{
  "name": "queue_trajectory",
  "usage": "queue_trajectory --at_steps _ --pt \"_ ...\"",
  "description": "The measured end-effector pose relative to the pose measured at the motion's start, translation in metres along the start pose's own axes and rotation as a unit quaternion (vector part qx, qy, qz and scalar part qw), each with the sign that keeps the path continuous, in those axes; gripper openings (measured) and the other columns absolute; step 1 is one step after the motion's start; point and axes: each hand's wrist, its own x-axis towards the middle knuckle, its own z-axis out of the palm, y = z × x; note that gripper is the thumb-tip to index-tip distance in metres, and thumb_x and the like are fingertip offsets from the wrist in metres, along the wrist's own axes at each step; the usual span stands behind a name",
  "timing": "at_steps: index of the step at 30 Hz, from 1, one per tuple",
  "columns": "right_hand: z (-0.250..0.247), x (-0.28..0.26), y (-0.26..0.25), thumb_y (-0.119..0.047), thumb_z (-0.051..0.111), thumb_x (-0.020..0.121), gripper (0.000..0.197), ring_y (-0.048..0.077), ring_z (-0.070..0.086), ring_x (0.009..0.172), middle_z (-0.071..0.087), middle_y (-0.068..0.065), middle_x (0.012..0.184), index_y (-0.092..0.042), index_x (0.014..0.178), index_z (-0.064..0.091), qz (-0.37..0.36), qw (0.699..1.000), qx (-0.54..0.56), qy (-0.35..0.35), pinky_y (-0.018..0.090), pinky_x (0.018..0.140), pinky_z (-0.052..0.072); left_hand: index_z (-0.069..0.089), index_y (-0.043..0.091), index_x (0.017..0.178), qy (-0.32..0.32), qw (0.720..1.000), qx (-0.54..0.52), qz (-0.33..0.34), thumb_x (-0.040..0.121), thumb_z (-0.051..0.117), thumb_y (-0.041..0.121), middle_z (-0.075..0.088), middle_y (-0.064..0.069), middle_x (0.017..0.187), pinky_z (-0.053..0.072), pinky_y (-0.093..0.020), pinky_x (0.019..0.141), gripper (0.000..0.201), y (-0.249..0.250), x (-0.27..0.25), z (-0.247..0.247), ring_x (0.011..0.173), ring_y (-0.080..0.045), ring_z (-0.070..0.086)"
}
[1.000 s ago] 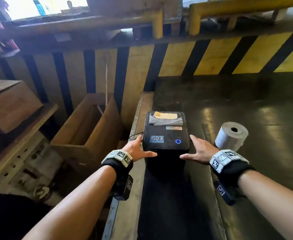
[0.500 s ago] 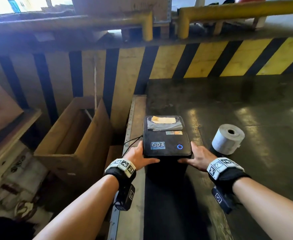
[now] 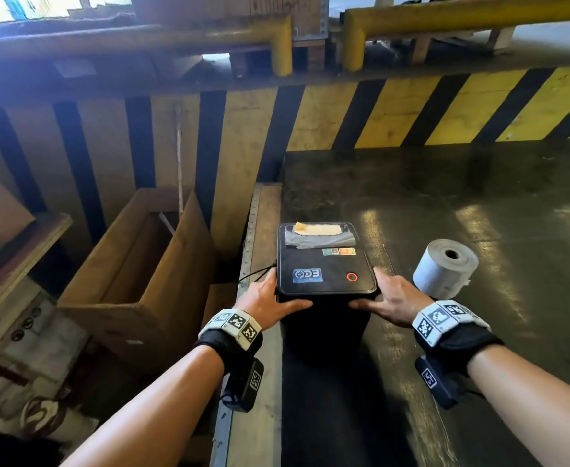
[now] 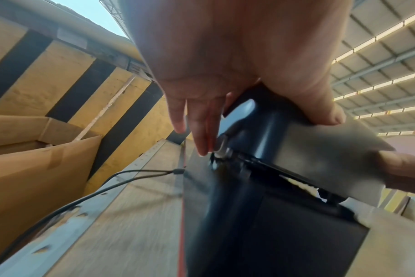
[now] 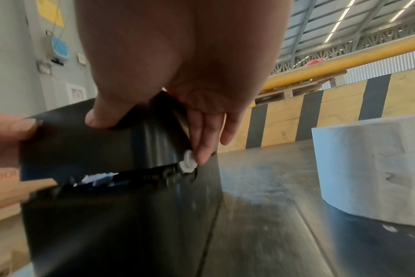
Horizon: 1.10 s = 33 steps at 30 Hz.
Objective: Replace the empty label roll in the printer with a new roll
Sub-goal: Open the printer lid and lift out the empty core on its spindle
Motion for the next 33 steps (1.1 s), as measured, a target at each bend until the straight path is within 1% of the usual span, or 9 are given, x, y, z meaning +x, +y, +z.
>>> queue_trajectory --at_steps 4,7,11,14,17,19,21,26,33 --pt "-0.025 0.008 -0.009 -0.082 0.044 0.060 0.091 0.029 0.063 0.094 0.068 0.013 0.100 -0.014 0.120 0.048 -0.013 0.999 0.007 0.049 0.040 0.086 0.050 0.046 0.033 0.131 0.065 0.997 0.041 -0.012 0.056 0.047 0.088 0.069 -0.003 0.115 0.055 -0.035 0.088 0.093 0.024 0.006 -0.022 0.099 -0.020 0.066" --pt "-0.043 0.017 -0.021 -0.084 0.037 0.064 0.088 0.031 0.064 0.093 0.069 0.015 0.098 -0.013 0.115 0.052 -0.012 0.993 0.004 0.120 0.042 0.085 0.052 0.058 0.033 0.120 0.105 0.993 0.054 -0.027 0.057 0.039 0.091 0.070 -0.003 0.105 0.056 -0.039 0.083 0.088 0.043 0.018 -0.041 0.093 -0.023 0.066" --pt "-0.051 0.028 -0.038 -0.049 0.056 0.084 0.065 0.036 0.062 0.106 0.063 0.019 0.118 -0.013 0.134 0.035 -0.047 0.965 0.021 0.258 0.046 0.090 0.051 0.069 0.024 0.094 0.170 0.981 0.052 -0.074 0.061 0.042 0.089 0.067 -0.001 0.089 0.057 -0.039 0.077 0.077 0.068 0.036 -0.059 0.081 -0.022 0.062" --pt "-0.048 0.036 -0.043 -0.038 0.055 0.087 0.054 0.038 0.056 0.115 0.050 0.019 0.137 -0.018 0.135 0.039 -0.119 0.945 -0.055 0.299 0.046 0.098 0.047 0.065 0.016 0.072 0.226 0.967 0.051 -0.105 0.064 0.045 0.087 0.063 -0.005 0.083 0.053 -0.039 0.077 0.074 0.084 0.050 -0.067 0.078 -0.027 0.059" --pt "-0.054 0.050 -0.044 -0.037 0.048 0.092 0.046 0.041 0.055 0.115 0.043 0.025 0.142 -0.022 0.135 0.046 -0.128 0.940 -0.080 0.306 0.047 0.098 0.046 0.067 0.016 0.098 0.258 0.962 0.039 -0.077 0.072 0.050 0.077 0.069 -0.011 0.103 0.052 -0.042 0.085 0.069 0.091 0.066 -0.071 0.098 -0.033 0.063" --pt "-0.061 0.061 -0.046 -0.038 0.045 0.093 0.045 0.041 0.054 0.118 0.041 0.026 0.143 -0.023 0.136 0.045 -0.125 0.942 -0.070 0.303 0.047 0.098 0.046 0.056 0.020 0.125 0.266 0.963 0.036 -0.010 0.082 0.053 0.062 0.066 -0.011 0.119 0.050 -0.043 0.093 0.060 0.088 0.073 -0.069 0.112 -0.032 0.060" --pt "-0.067 0.072 -0.048 -0.038 0.042 0.095 0.045 0.041 0.051 0.123 0.039 0.025 0.145 -0.024 0.138 0.044 -0.123 0.944 -0.061 0.300 0.046 0.100 0.044 0.040 0.023 0.140 0.258 0.963 0.039 0.065 0.088 0.052 0.051 0.055 -0.011 0.138 0.047 -0.042 0.101 0.061 0.083 0.076 -0.064 0.124 -0.029 0.054" --pt "-0.077 0.099 -0.054 -0.040 0.036 0.096 0.046 0.038 0.041 0.133 0.031 0.021 0.151 -0.027 0.140 0.040 -0.100 0.953 -0.003 0.286 0.045 0.106 0.040 0.013 0.035 0.149 0.175 0.980 0.069 0.063 0.094 0.038 0.051 0.012 -0.008 0.161 0.040 -0.041 0.104 0.062 0.077 0.090 -0.062 0.138 -0.033 0.037" --pt "-0.076 0.130 -0.052 -0.046 0.042 0.092 0.058 0.035 0.035 0.137 0.015 0.013 0.157 -0.026 0.144 0.024 -0.090 0.963 0.031 0.252 0.045 0.103 0.040 0.004 0.036 0.147 0.152 0.987 0.032 0.045 0.091 0.047 0.049 0.018 -0.013 0.157 0.046 -0.048 0.101 0.071 0.073 0.127 -0.065 0.130 -0.036 0.045"
